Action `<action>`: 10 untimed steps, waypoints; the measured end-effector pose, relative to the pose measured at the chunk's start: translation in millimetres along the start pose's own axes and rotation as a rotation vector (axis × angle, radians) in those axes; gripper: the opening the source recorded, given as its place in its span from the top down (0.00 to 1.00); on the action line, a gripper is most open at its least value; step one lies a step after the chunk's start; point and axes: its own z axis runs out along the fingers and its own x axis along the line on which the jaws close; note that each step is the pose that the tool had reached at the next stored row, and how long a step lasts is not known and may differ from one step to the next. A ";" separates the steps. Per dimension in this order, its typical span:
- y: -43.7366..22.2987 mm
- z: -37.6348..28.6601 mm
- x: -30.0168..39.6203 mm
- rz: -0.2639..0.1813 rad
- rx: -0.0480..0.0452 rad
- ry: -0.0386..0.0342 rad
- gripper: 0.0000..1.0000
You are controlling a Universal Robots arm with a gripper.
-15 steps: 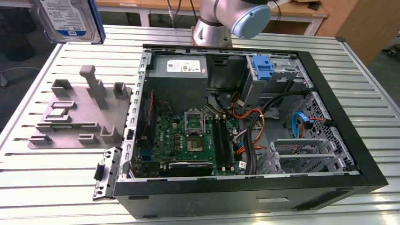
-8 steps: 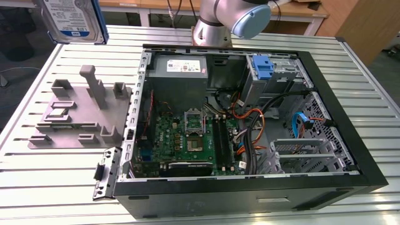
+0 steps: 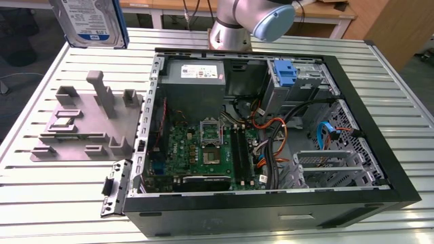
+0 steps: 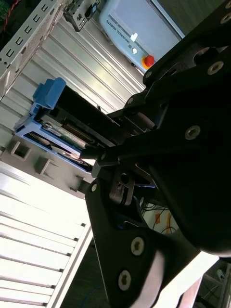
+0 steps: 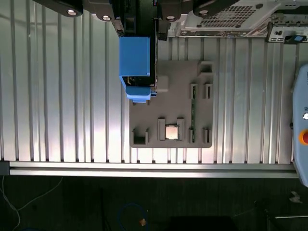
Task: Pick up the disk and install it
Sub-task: 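Pick up the disk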
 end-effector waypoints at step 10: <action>-19.4 -0.7 -0.2 0.000 -0.0008 0.0000 0.65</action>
